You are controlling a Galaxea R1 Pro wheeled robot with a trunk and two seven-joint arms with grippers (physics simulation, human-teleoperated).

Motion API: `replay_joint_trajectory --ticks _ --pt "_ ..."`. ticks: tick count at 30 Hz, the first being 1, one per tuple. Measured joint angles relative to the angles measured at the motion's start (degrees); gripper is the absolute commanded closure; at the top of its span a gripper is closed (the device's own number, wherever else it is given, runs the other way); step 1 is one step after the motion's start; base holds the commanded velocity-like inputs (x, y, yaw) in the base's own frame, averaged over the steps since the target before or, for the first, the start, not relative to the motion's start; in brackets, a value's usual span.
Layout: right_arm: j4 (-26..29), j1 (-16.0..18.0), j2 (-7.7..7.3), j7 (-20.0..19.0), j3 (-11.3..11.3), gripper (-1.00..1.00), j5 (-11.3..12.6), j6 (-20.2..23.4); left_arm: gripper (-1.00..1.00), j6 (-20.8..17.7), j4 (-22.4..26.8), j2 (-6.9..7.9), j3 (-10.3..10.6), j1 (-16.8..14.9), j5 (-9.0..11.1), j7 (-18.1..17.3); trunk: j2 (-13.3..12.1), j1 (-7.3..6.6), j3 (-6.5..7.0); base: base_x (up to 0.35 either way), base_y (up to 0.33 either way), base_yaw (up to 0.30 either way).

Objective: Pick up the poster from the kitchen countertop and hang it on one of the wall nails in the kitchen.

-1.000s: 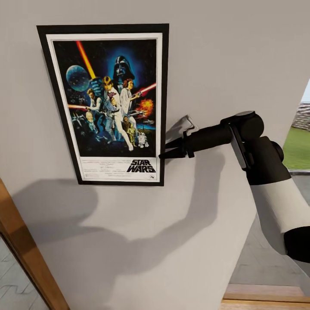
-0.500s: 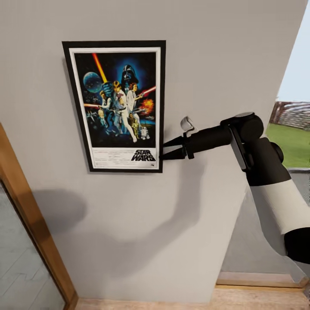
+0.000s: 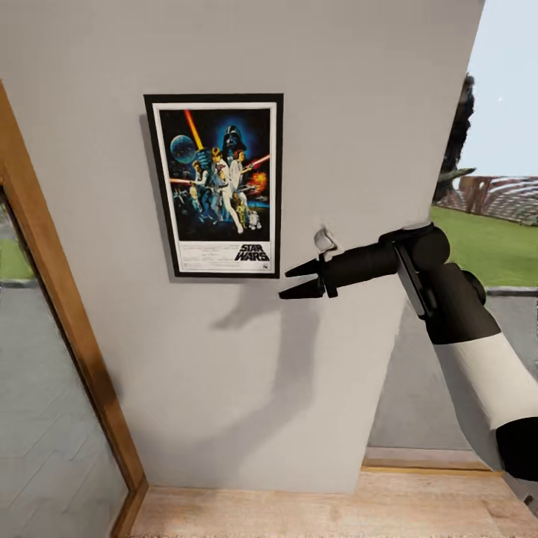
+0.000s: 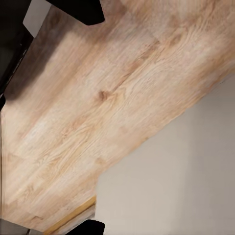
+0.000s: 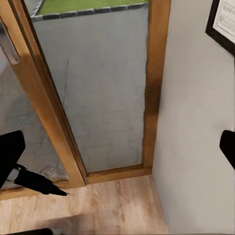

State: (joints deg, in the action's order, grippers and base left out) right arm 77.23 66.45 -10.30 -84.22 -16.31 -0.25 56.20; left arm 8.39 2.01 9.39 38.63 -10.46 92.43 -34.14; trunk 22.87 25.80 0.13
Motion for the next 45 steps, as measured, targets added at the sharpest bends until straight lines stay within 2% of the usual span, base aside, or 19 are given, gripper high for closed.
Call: replay_joint_trajectory --ticks 5,7,12,13,14,16,20,24,27,28,30,31,32,33,37,40,41,44,45 --pt "0.5 -3.3 -1.15 -0.1 0.2 -1.00 0.1 -0.2 -1.00 -0.1 -0.1 0.05 -0.1 0.0 0.0 0.0 0.0 0.00 0.00 -0.338 0.000 0.000" --pt "3.0 -7.6 -1.52 -0.2 2.3 -1.00 0.2 -0.3 -1.00 -0.1 -0.1 0.08 -0.1 0.0 0.0 0.1 0.0 -0.01 -0.01 -0.285 0.000 0.000" --pt "4.7 -14.4 -1.64 -0.3 6.5 -1.00 0.3 -0.6 -1.00 -0.1 0.0 0.09 -0.2 0.0 0.0 0.1 0.0 -0.02 -0.01 -0.139 0.000 0.000" --pt "5.3 -21.2 -1.70 -0.8 11.7 -1.00 0.4 -6.5 -1.00 -0.1 0.0 0.47 -0.4 0.0 0.0 0.1 0.0 -0.05 0.01 -0.024 0.000 0.000" --pt "5.4 -31.0 -1.68 -1.3 13.1 -1.00 0.3 -8.5 -1.00 -0.1 0.0 0.62 -0.4 0.0 0.0 0.1 0.0 -0.03 -0.02 -0.015 0.000 0.000" --pt "5.0 -43.6 -1.64 -2.8 18.5 -1.00 0.2 -16.4 -1.00 -0.1 0.0 1.03 -0.4 0.0 0.0 0.1 0.0 -0.04 -0.02 -0.007 0.000 0.000" --pt "2.9 -54.9 -1.59 -3.2 21.9 -1.00 0.1 -24.4 -1.00 -0.2 0.0 1.17 -0.3 0.0 -0.1 0.1 0.0 -0.04 -0.02 -0.003 0.000 0.000" --pt "-3.0 -61.9 -1.69 -3.4 23.5 -1.00 0.0 -31.8 -1.00 -0.2 0.0 1.21 -0.2 0.0 -0.1 0.1 0.0 -0.04 -0.02 -0.001 0.000 0.000" --pt "-16.7 -65.7 -1.81 -3.4 27.0 -1.00 -0.2 -43.0 -1.00 -0.2 0.0 1.18 0.0 0.0 -0.1 0.2 0.0 -0.04 -0.01 0.000 0.000 0.000" --pt "-23.7 -66.4 -2.50 -3.2 28.1 -1.00 -0.3 -47.8 -1.00 -0.1 0.0 1.17 -0.1 0.0 -0.1 0.3 0.0 -0.04 -0.03 0.000 0.000 0.000" --pt "-34.0 -67.0 -4.11 -2.0 29.0 -1.00 -0.3 -52.8 -1.00 -0.1 0.0 1.19 -0.2 0.0 -0.1 0.3 0.0 -0.04 -0.04 0.000 0.000 0.000" --pt "-37.4 -67.1 -4.59 -0.8 29.2 -1.00 -0.4 -53.9 -1.00 -0.1 -0.1 1.22 -0.2 0.0 -0.1 0.3 0.0 -0.04 -0.03 0.000 0.000 0.000" --pt "-44.9 -67.4 -6.25 9.4 29.8 -1.00 -0.4 -58.0 -1.00 -0.1 -0.3 1.45 0.0 0.0 0.0 0.5 0.0 -0.04 -0.02 0.000 0.000 0.000" --pt "-52.2 -67.6 -6.40 11.4 29.6 -1.00 -0.4 -58.8 -1.00 -0.1 -0.3 1.52 0.0 0.0 0.0 0.7 0.0 -0.04 -0.04 0.000 0.000 0.000" --pt "-59.6 -67.5 -6.53 23.9 29.6 -1.00 -0.6 -62.5 -1.00 0.0 -0.5 1.73 0.2 0.0 -0.2 3.6 0.0 -0.04 -0.03 0.000 0.000 0.000" --pt "-62.0 -67.5 -6.38 31.9 29.6 -1.00 -0.6 -63.3 -1.00 0.1 -0.5 1.83 0.3 0.0 -0.3 6.2 0.0 -0.04 -0.03 0.000 0.000 0.000" --pt "-63.1 -67.6 -6.25 37.2 29.6 -1.00 -0.6 -63.6 -1.00 0.2 -0.5 1.87 0.3 0.0 -0.4 8.0 0.0 -0.04 -0.03 0.000 0.000 0.000" --pt "-64.7 -67.5 -5.77 45.6 29.5 -1.00 -0.6 -63.9 -1.00 0.2 -0.5 1.90 0.4 0.0 -0.4 10.8 0.0 -0.04 -0.03 0.000 0.000 0.000" --pt "-65.4 -67.5 -5.23 50.2 29.5 -1.00 -0.6 -64.0 -1.00 0.2 -0.5 1.92 0.5 0.0 -0.5 12.4 0.0 -0.04 -0.03 0.000 0.000 0.000"
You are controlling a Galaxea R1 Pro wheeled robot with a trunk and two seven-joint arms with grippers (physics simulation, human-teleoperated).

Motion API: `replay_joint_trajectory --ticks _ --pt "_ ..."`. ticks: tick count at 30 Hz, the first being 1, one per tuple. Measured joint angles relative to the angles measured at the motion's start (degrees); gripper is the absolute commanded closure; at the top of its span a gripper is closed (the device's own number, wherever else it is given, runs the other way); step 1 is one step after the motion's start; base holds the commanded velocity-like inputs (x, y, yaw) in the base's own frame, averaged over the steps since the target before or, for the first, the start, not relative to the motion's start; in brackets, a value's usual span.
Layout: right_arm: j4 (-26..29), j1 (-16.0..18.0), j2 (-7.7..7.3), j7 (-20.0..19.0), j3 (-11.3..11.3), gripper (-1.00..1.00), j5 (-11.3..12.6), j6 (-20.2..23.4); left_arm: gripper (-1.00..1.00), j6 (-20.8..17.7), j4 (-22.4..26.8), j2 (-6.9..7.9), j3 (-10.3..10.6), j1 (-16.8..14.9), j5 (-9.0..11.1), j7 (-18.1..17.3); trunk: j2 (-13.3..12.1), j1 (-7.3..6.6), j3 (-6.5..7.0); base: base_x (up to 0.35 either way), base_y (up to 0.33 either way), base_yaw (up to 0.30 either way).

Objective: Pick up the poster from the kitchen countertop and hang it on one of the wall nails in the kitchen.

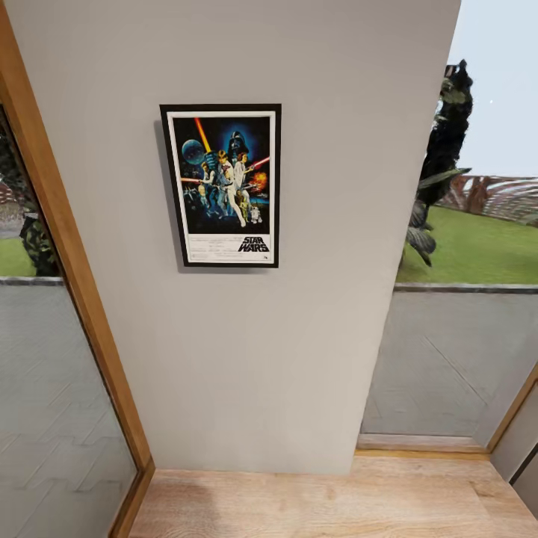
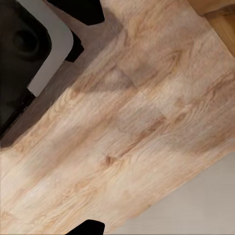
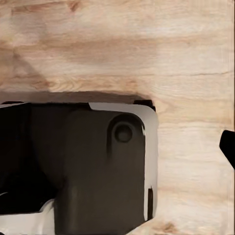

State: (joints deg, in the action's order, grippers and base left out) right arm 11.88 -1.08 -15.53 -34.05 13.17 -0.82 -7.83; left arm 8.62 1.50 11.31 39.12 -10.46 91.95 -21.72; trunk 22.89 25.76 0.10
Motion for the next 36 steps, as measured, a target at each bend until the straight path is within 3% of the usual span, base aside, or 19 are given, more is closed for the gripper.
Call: replay_joint_trajectory --ticks 2,4,7,9,10,12,14,15,36 --pt "-0.8 0.0 1.22 8.2 -0.1 -1.00 0.0 -0.1 -1.00 0.0 0.0 0.00 0.1 0.0 -0.1 2.7 0.0 0.00 0.00 0.000 0.000 0.000" --pt "-1.1 0.0 2.19 13.0 -0.1 -1.00 0.0 -0.2 -1.00 0.1 0.0 -0.03 0.3 0.0 -0.3 4.2 0.0 0.00 0.00 0.000 0.000 0.000" --pt "-1.3 0.1 2.78 16.4 -0.2 -1.00 0.0 -0.2 -1.00 0.1 0.0 -0.05 0.6 0.0 -1.2 5.8 0.0 0.00 0.00 0.000 0.000 0.000" --pt "-1.4 0.1 3.09 18.1 -0.1 -1.00 0.0 -0.1 -1.00 0.1 0.0 -0.07 0.7 0.0 -3.7 7.8 0.0 0.00 0.00 0.000 0.000 0.000" --pt "-1.4 0.1 3.17 18.5 -0.2 -1.00 0.0 -0.1 -1.00 0.1 0.0 -0.09 0.8 0.0 -4.7 8.3 0.0 0.00 0.00 0.000 0.000 0.000" --pt "-1.5 0.1 3.35 19.5 -0.1 -1.00 0.0 -0.1 -1.00 0.1 0.0 -0.27 0.9 0.0 -8.6 10.1 0.0 0.00 0.00 0.000 0.000 0.000" --pt "-1.5 0.1 3.38 19.6 -0.1 -1.00 0.0 -0.1 -1.00 0.1 0.0 -0.32 0.9 0.0 -9.4 10.4 0.0 0.00 0.00 0.000 0.000 0.000" --pt "-1.6 0.1 3.45 19.9 -0.2 -1.00 0.1 -0.1 -1.00 0.0 0.0 -0.90 1.0 0.0 -11.5 11.2 0.0 0.00 0.00 0.000 0.000 0.000" --pt "-1.5 0.1 3.48 20.1 -0.1 -1.00 0.3 -0.1 -1.00 0.1 -0.1 -1.81 1.0 0.0 -12.4 11.5 0.0 0.00 0.00 0.000 0.000 0.000"
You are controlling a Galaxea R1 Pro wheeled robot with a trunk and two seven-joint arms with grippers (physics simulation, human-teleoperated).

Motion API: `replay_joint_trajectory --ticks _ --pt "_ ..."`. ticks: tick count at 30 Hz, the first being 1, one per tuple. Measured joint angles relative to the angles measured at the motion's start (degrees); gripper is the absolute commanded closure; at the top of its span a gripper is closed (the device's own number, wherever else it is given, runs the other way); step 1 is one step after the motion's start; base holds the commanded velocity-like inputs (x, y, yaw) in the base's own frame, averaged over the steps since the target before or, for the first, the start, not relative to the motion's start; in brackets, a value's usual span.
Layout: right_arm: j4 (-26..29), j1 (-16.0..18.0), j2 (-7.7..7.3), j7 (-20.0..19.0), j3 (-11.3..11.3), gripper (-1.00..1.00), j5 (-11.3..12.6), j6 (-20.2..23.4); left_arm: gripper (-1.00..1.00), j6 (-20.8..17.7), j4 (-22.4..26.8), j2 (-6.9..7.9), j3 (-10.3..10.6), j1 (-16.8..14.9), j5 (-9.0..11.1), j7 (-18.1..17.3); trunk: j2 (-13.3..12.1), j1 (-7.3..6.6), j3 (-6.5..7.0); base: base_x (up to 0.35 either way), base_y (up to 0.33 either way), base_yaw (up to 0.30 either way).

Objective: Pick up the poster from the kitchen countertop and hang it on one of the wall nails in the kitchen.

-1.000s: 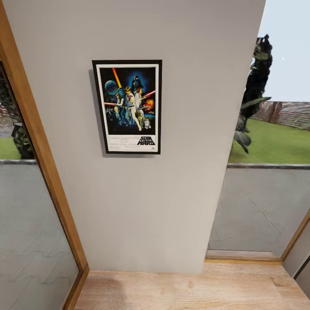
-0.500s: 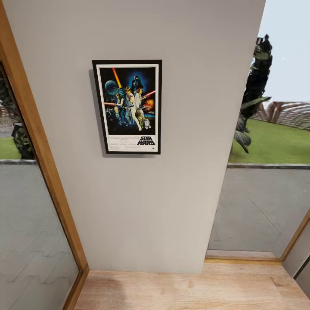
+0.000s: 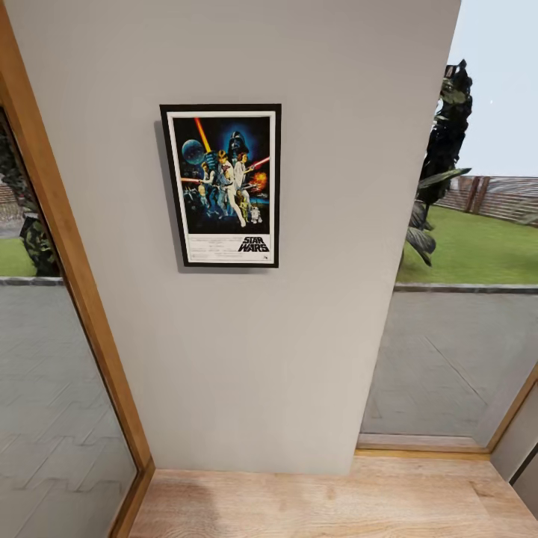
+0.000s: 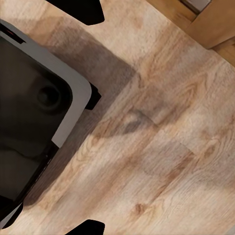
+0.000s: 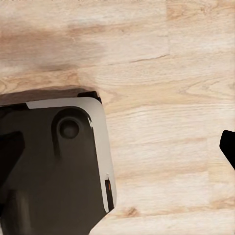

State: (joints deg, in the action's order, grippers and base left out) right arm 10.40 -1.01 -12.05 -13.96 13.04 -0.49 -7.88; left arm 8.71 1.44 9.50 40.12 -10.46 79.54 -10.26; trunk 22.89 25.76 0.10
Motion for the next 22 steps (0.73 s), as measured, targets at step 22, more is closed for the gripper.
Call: replay_joint_trajectory --ticks 22 --pt "0.0 0.0 0.32 0.0 0.0 -1.00 0.0 0.0 -1.00 0.0 0.0 -0.28 0.0 0.0 0.0 0.0 0.0 0.00 0.00 0.000 0.000 0.000"
